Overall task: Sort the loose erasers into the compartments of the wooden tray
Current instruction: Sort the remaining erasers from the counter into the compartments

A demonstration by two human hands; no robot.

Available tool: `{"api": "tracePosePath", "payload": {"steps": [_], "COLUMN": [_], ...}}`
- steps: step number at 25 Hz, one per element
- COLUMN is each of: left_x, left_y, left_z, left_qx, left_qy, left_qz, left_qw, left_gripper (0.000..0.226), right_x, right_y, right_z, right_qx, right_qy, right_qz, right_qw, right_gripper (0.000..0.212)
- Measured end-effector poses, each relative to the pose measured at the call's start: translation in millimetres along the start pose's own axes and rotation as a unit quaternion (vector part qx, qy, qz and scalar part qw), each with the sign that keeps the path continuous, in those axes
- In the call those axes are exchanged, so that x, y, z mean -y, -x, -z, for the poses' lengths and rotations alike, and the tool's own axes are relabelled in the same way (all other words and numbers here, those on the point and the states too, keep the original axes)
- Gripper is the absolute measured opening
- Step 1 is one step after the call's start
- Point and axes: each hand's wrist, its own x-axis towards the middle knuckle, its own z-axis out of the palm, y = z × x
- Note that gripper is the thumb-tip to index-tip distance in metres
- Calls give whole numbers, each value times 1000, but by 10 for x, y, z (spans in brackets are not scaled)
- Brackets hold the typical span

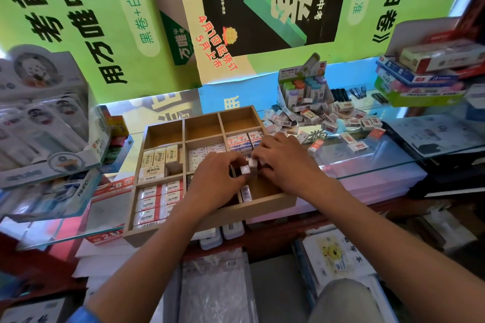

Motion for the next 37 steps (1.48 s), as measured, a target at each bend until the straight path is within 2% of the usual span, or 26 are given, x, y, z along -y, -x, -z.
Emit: {"api": "tracePosePath", "payload": {"steps": [4, 6, 8, 11, 13, 14, 16, 17, 18, 20, 21, 22, 25, 26, 27, 28, 29, 30, 31, 33, 35, 36, 37], "left_x": [1, -10, -47, -136, -199, -236, -302, -327, -348, -386, -395, -393, -308, -254, -195, -144, -108, -81, -71, -67, -72, -75, -85], "left_y": [45, 79, 121, 154, 154, 154, 157, 156, 153, 155, 160, 171, 191, 195, 209, 227, 243, 260, 278, 302, 321, 320, 327], "left_z": [-37, -43, -4, 102, 162, 190, 233, 244, 251, 248, 239, 232, 234, 243, 261, 279, 296, 305, 308, 285, 282, 285, 291], "left_qx": [-32, -60, -95, -141, -151, -143, -98, -63, -23, 42, 59, 68, 40, 12, -17, -41, -56, -64, -67, -65, -64, -61, -55], "left_qy": [12, 82, 190, 348, 462, 526, 624, 647, 657, 667, 673, 682, 744, 759, 767, 767, 760, 745, 726, 700, 699, 700, 701], "left_qz": [-8, -1, 50, 163, 236, 269, 309, 313, 305, 282, 279, 284, 314, 323, 329, 329, 325, 320, 315, 301, 286, 281, 276], "left_qw": [999, 995, 976, 912, 841, 794, 711, 692, 689, 688, 682, 670, 588, 565, 551, 549, 560, 583, 608, 644, 652, 653, 655], "left_gripper": [19, 18, 19, 12, 12, 16, 22, 29, 39, 48, 45, 39, 25, 21, 21, 22, 25, 26, 25, 24, 22, 20, 19], "right_x": [-1, -8, -32, -61, -59, -46, -5, 28, 67, 153, 206, 255, 274, 219, 133, 71, 43, 38, 52, 93, 122, 109, 117], "right_y": [43, 57, 31, -11, 19, 40, 61, 48, 25, -61, -100, -128, -86, -49, -20, 4, 23, 29, 14, -32, -46, -40, -30], "right_z": [9, -5, -17, -17, -14, 19, 190, 307, 415, 530, 528, 506, 418, 403, 386, 369, 350, 334, 320, 321, 323, 326, 325], "right_qx": [16, 13, 23, 40, -6, -40, -64, -39, -2, 14, -10, -38, -117, -112, -57, 40, 148, 226, 254, 242, 185, 144, 98], "right_qy": [-27, -51, -48, -40, -139, -214, -404, -478, -511, -457, -417, -407, -440, -380, -269, -151, -44, 24, 56, 101, 103, 28, -100], "right_qz": [31, 35, 49, 58, -3, -44, -101, -111, -106, -68, -49, -39, -73, -76, -65, -46, -34, -34, -37, -18, -1, -21, -49], "right_qw": [999, 998, 997, 997, 990, 975, 907, 871, 853, 887, 907, 912, 887, 915, 959, 987, 987, 973, 965, 965, 977, 989, 989], "right_gripper": [36, 32, 30, 23, 20, 22, 21, 20, 21, 29, 32, 31, 16, 13, 11, 14, 18, 22, 24, 23, 28, 34, 38]}}
